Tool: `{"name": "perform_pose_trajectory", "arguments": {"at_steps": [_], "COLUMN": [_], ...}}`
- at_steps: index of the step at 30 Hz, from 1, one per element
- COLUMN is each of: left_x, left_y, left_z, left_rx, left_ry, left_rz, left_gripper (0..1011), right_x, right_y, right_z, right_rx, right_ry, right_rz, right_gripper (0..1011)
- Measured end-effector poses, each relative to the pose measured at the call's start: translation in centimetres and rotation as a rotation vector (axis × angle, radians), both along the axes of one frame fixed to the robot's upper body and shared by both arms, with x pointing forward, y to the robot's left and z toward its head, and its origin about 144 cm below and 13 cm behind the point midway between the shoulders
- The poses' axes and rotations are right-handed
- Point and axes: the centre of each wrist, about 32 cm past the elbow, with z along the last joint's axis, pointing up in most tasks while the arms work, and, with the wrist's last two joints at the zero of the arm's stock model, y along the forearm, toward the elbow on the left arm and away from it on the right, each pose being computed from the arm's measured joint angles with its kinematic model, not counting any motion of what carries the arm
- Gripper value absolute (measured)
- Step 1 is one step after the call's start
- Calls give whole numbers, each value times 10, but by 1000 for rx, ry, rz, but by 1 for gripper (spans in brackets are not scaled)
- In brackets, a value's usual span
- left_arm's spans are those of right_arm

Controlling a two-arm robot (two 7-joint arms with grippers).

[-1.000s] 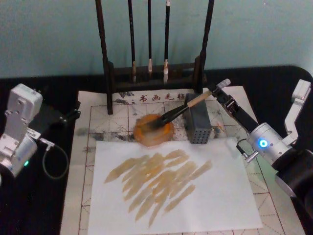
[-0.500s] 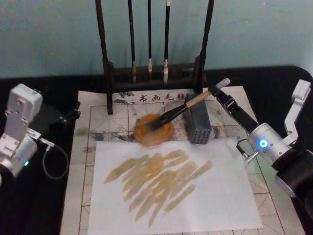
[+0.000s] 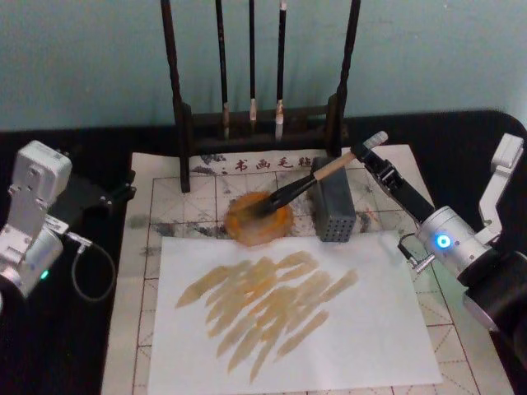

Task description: Pick up the brush from the inkstone, write on the paper, then place the brush back to its original position.

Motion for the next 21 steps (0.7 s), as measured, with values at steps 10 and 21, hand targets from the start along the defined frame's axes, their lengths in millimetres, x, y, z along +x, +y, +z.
{"name": "perform_pose_trajectory", "arguments": {"at_steps": [10, 21], "left_x": [0, 0], "left_y": [0, 0], "left_z": [0, 0], "left_rx": [0, 0], "left_ry": [0, 0], "left_rz": [0, 0], "left_gripper": [1001, 1001], "right_x": [-1, -10], "right_y": [-3, -10], "right_z": [10, 30], "right_rx": [20, -8], "right_ry": [-21, -88], "right_rz": [11, 39], "right_gripper": [174, 174]}}
